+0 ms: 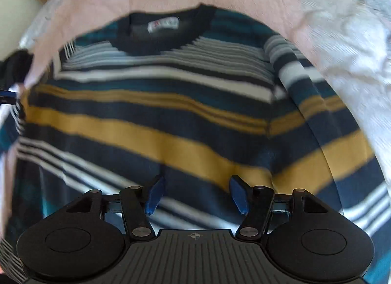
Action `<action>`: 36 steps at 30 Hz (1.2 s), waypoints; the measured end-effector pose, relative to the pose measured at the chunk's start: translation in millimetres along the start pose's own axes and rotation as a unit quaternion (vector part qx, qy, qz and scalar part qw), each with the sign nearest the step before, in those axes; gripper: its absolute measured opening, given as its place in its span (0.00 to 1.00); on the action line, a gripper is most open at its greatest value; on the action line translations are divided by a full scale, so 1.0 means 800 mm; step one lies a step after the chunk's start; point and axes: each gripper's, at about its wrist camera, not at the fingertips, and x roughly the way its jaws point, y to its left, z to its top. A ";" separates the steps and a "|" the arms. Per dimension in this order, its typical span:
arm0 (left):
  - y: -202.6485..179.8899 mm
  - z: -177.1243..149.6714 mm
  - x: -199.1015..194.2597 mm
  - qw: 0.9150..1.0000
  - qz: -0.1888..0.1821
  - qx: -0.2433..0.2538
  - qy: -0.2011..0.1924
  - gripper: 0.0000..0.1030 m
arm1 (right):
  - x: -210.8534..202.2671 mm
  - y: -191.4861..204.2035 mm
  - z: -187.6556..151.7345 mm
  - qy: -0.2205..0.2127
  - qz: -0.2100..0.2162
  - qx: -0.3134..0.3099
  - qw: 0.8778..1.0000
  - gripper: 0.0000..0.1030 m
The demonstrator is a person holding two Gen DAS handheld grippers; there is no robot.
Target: Fold clothes
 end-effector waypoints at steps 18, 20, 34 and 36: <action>0.045 -0.229 -0.051 0.951 -0.062 0.301 0.037 0.60 | -0.003 0.413 -0.101 -0.039 0.140 -0.026 0.989 0.62; 0.055 -0.233 -0.055 0.952 -0.086 0.290 0.041 0.21 | 0.017 0.454 -0.112 -0.027 0.151 0.002 0.988 0.62; 0.274 -0.269 -0.137 0.953 -0.240 -0.180 0.031 0.09 | 0.076 0.575 -0.115 0.013 0.178 0.057 0.982 0.63; 0.266 -0.271 -0.136 0.963 -0.220 -0.156 0.027 0.20 | 0.079 0.584 -0.116 0.013 0.182 0.059 0.981 0.63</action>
